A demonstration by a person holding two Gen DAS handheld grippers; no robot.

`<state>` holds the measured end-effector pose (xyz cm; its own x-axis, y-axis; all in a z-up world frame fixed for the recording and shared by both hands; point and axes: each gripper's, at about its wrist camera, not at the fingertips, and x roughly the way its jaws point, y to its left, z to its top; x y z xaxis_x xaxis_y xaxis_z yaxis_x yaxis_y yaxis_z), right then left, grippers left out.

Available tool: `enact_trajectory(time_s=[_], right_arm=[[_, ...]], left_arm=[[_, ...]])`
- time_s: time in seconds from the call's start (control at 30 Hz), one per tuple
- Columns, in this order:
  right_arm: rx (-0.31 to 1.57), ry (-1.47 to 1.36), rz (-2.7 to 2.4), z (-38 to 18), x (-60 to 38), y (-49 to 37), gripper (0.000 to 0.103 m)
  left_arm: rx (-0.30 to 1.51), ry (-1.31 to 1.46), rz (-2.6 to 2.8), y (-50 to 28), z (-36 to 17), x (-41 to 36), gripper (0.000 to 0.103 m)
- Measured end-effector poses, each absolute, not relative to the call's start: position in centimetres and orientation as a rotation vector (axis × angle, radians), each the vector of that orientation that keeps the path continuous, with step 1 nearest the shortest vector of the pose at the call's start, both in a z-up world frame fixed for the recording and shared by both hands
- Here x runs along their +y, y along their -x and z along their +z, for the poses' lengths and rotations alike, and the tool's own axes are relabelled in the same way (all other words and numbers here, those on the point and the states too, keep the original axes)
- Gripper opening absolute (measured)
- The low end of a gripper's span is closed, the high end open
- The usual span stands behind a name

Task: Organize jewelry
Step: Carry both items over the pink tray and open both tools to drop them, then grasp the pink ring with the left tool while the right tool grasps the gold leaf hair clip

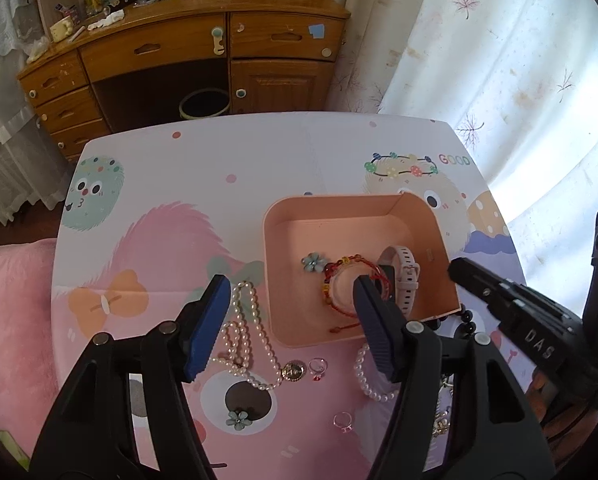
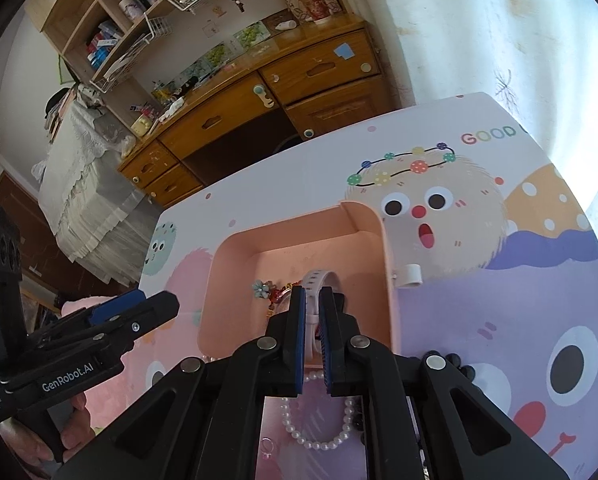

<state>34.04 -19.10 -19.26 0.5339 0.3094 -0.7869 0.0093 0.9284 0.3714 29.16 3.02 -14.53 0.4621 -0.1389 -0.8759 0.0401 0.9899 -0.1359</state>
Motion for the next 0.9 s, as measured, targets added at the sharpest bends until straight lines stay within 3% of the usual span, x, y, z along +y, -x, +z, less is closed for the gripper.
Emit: enact_trajectory(time_s=[0.17, 0.3, 0.43, 0.53, 0.7, 0.77, 0.9], right_arm=[[1.015, -0.364, 0.15, -19.3, -20.9, -32.5, 0.009], [1.053, -0.384, 0.115, -20.1, -22.5, -29.8, 0.024], [1.111, -0.403, 0.071, -21.7, -24.0, -26.4, 0.026], [1.138, -0.404, 0.067, -22.4, -24.7, -24.1, 0.037], [1.169, -0.355, 0.071, -23.1, -25.0, -20.7, 0.038], [1.175, -0.319, 0.072, -23.3, -24.9, -19.5, 0.046], [1.166, -0.217, 0.076, -23.3, -23.6, -17.3, 0.071]], left_arm=[[1.111, 0.101, -0.079, -27.7, -15.2, 3.3, 0.061], [1.15, 0.115, -0.078, -25.8, -16.5, 3.3, 0.061], [1.202, 0.127, -0.083, -23.7, -18.4, 2.9, 0.061], [1.23, 0.132, -0.07, -22.0, -19.5, 2.3, 0.061], [1.258, 0.15, -0.091, -19.1, -21.0, 1.2, 0.062], [1.264, 0.148, -0.106, -18.2, -21.5, 0.7, 0.062], [1.235, 0.164, -0.126, -16.7, -22.1, 0.0, 0.062]])
